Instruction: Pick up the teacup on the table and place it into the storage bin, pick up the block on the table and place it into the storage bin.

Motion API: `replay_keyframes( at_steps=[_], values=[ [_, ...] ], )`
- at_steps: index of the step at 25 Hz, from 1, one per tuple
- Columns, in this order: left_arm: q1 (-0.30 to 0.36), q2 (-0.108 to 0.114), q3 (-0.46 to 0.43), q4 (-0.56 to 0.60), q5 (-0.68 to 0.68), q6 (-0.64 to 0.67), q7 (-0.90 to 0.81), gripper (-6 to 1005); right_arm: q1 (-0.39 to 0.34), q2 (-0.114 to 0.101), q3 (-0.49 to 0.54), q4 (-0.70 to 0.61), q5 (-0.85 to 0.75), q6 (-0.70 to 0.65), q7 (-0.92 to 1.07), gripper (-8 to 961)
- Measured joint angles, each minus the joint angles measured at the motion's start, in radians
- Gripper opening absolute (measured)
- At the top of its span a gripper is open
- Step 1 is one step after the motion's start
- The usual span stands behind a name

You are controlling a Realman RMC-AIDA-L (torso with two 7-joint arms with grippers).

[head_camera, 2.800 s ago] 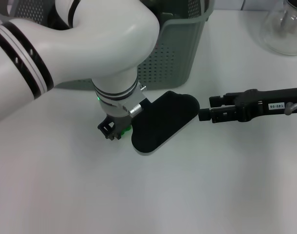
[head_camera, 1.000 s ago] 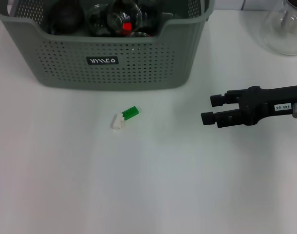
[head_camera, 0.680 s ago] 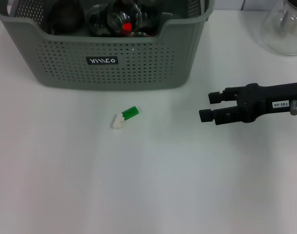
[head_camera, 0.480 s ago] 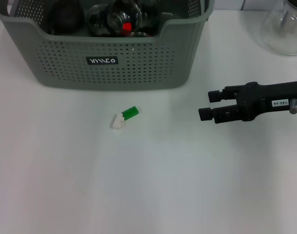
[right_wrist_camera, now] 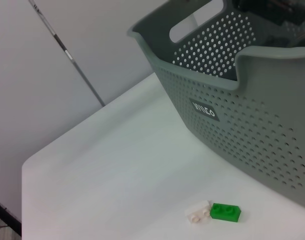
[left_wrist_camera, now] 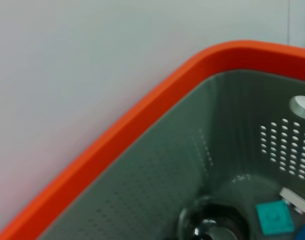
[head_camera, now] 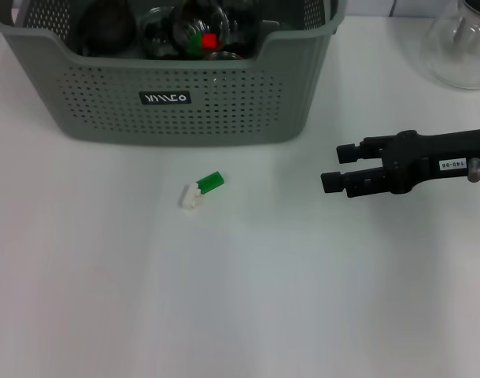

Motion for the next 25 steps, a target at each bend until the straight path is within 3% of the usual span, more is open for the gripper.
replay_keyframes(
  at_steps=[2,6,9,11,12,13,14,15,21,25],
  values=[
    [0.028,-0.008,-0.003,0.065,-0.002,0.006,0.003,593,0.001,0.000,0.000,0.000,0.000,0.000,0.000,857],
    [0.140,-0.038,-0.040,0.349,-0.119,0.085,0.039,747,0.001,0.000,0.001,0.000,0.000,0.000,-0.001,856],
    [0.235,-0.039,-0.086,0.563,-0.356,0.204,0.100,814,0.001,0.000,0.001,0.000,0.000,0.002,-0.001,856],
    [0.298,-0.027,-0.141,0.672,-0.609,0.337,0.183,842,0.001,-0.001,0.001,0.000,0.000,0.003,-0.002,856],
    [0.318,-0.023,-0.161,0.700,-0.694,0.387,0.221,839,0.001,-0.001,0.000,-0.001,0.000,0.003,-0.002,856],
    [0.318,-0.023,-0.161,0.700,-0.694,0.387,0.221,836,0.002,-0.001,0.000,-0.001,0.000,0.004,-0.003,856],
    [0.361,-0.018,-0.187,0.739,-0.842,0.520,0.324,833,0.002,-0.001,0.000,-0.001,0.000,0.004,-0.003,856],
    [0.373,-0.017,-0.192,0.748,-0.875,0.557,0.352,833,0.002,-0.001,0.000,-0.002,0.000,0.004,-0.003,856],
    [0.407,-0.037,-0.150,0.805,-0.904,0.932,0.416,832,0.003,-0.003,0.011,0.003,0.004,0.018,0.011,856],
    [0.418,-0.046,-0.069,0.782,-0.780,1.002,0.449,832,0.004,-0.001,0.021,0.012,0.005,0.032,0.012,856]
  ],
)
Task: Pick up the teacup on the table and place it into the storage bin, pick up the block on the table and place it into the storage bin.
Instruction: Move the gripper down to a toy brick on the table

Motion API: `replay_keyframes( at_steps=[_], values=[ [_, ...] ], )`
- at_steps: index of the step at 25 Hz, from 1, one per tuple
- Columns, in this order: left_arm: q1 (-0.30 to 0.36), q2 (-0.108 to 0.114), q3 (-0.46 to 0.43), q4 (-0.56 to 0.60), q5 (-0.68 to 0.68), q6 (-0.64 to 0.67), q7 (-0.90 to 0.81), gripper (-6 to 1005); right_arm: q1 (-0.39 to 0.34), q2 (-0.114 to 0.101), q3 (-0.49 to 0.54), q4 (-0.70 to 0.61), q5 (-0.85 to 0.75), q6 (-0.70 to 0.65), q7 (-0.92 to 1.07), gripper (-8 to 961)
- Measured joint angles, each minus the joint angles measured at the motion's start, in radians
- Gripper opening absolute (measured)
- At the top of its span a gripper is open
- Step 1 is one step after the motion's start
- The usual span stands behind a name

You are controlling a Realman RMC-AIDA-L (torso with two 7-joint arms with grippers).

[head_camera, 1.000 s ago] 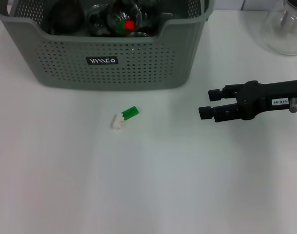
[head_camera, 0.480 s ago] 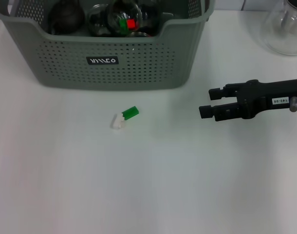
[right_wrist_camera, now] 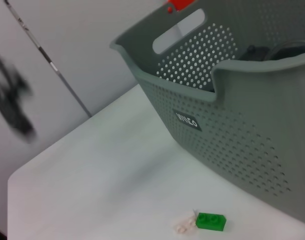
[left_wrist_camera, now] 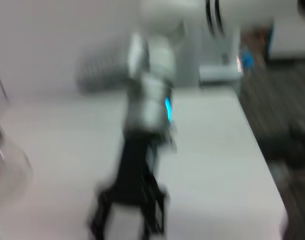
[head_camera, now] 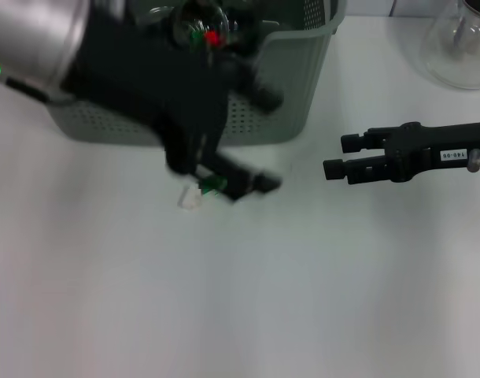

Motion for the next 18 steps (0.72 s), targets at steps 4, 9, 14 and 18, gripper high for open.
replay_keyframes(
  at_steps=[4,9,14,18],
  values=[
    [-0.017,-0.001,0.155,-0.105,0.224,-0.032,0.059,831,0.000,0.001,0.001,0.022,0.000,0.012,0.008,856],
    [-0.075,-0.015,0.307,-0.262,0.464,-0.182,0.130,827,0.000,0.004,0.001,0.038,0.000,0.027,0.009,857],
    [-0.117,-0.025,0.464,-0.373,0.593,-0.337,0.156,830,0.000,0.014,0.001,0.039,-0.001,0.032,0.015,857],
    [-0.146,-0.027,0.552,-0.447,0.641,-0.433,0.159,835,-0.001,0.018,0.000,0.039,-0.003,0.035,0.024,857]
  ],
)
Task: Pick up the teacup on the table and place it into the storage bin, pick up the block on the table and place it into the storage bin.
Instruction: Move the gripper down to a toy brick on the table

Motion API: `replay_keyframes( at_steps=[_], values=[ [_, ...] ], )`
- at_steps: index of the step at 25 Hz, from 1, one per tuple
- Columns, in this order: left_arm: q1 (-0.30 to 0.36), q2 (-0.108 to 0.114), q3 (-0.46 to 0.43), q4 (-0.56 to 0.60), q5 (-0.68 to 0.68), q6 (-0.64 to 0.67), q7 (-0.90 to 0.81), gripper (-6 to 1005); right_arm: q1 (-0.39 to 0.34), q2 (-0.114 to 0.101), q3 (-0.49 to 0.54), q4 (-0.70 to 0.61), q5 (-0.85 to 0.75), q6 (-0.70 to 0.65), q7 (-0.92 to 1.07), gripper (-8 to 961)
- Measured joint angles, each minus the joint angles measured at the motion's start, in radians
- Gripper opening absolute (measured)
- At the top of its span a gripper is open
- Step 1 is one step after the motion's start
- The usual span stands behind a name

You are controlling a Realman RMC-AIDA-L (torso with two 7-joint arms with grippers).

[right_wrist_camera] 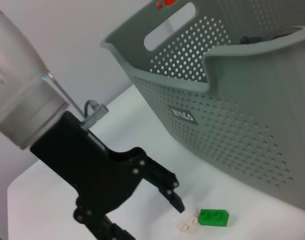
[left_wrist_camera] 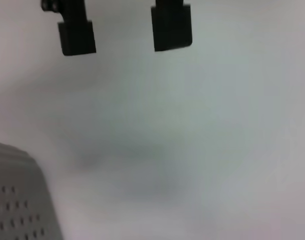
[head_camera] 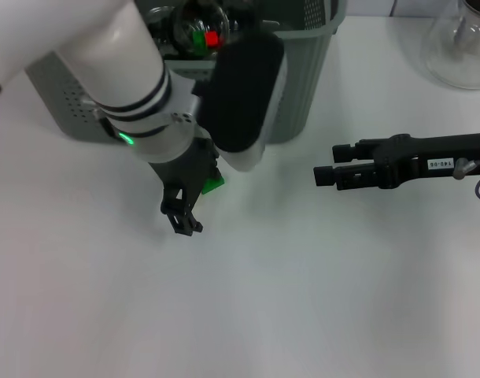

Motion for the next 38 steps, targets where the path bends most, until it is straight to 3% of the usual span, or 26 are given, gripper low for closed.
replay_keyframes(
  at_steps=[7,20,38],
  values=[
    [-0.052,-0.002,0.052,-0.108,0.049,-0.084,-0.004,831,-0.006,0.008,-0.005,0.000,-0.001,0.012,0.000,856],
    [-0.091,-0.001,0.029,-0.231,0.078,-0.174,-0.019,817,-0.013,0.012,-0.002,0.014,-0.002,0.017,-0.009,857],
    [-0.118,-0.005,0.018,-0.293,0.077,-0.156,-0.023,743,-0.012,0.011,-0.002,0.014,-0.002,0.033,-0.018,856]
  ],
)
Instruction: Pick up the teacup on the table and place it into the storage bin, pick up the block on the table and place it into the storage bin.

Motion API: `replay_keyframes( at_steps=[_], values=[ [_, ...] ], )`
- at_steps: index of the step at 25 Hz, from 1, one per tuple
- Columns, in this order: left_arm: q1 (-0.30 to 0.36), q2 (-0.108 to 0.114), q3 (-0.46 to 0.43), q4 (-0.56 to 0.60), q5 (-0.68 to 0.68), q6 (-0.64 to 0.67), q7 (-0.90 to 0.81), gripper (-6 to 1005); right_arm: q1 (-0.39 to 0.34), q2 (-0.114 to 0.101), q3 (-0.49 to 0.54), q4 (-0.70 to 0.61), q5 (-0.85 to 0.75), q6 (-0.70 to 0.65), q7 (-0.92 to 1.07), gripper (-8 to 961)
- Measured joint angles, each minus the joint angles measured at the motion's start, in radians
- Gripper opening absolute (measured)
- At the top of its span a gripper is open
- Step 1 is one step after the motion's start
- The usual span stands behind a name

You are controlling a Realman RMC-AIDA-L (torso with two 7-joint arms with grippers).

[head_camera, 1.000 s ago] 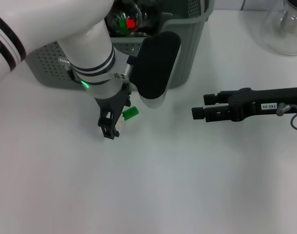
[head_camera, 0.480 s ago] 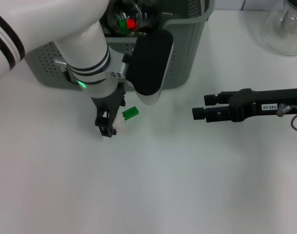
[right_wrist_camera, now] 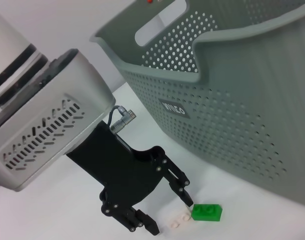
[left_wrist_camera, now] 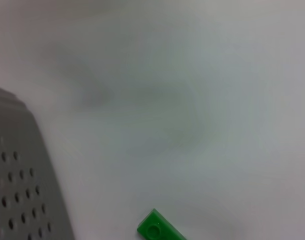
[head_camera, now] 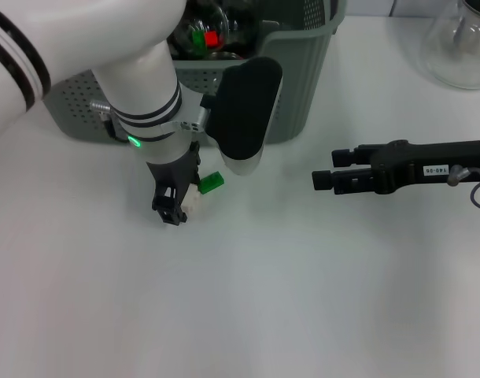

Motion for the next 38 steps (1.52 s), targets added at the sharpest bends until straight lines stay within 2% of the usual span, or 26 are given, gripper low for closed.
replay_keyframes(
  at_steps=[4,20,29,34,35,36,38],
  values=[
    [-0.006,0.001,-0.004,-0.005,-0.003,-0.001,0.001,623,-0.001,0.000,0.002,0.000,0.000,0.001,-0.004,857],
    [-0.016,0.000,0.017,-0.028,-0.005,-0.020,0.010,628,-0.004,0.001,0.002,0.002,0.000,0.003,-0.006,857],
    [-0.013,-0.001,0.020,-0.026,-0.005,-0.011,0.004,490,-0.004,0.001,0.002,0.002,0.000,0.003,-0.006,857],
    [-0.002,-0.001,0.005,0.019,-0.014,0.037,-0.014,428,-0.006,0.000,0.002,0.002,0.000,0.002,-0.006,857],
    [0.018,0.000,-0.031,0.078,-0.025,0.074,-0.030,416,-0.006,0.000,0.002,0.002,0.000,0.002,-0.006,857],
    [0.018,0.000,-0.031,0.078,-0.025,0.074,-0.030,416,-0.006,-0.001,0.002,0.002,0.000,0.001,-0.007,857],
    [0.067,0.000,-0.152,0.180,-0.093,0.151,-0.033,414,-0.007,-0.003,0.002,0.002,0.002,0.000,-0.013,857]
  ],
)
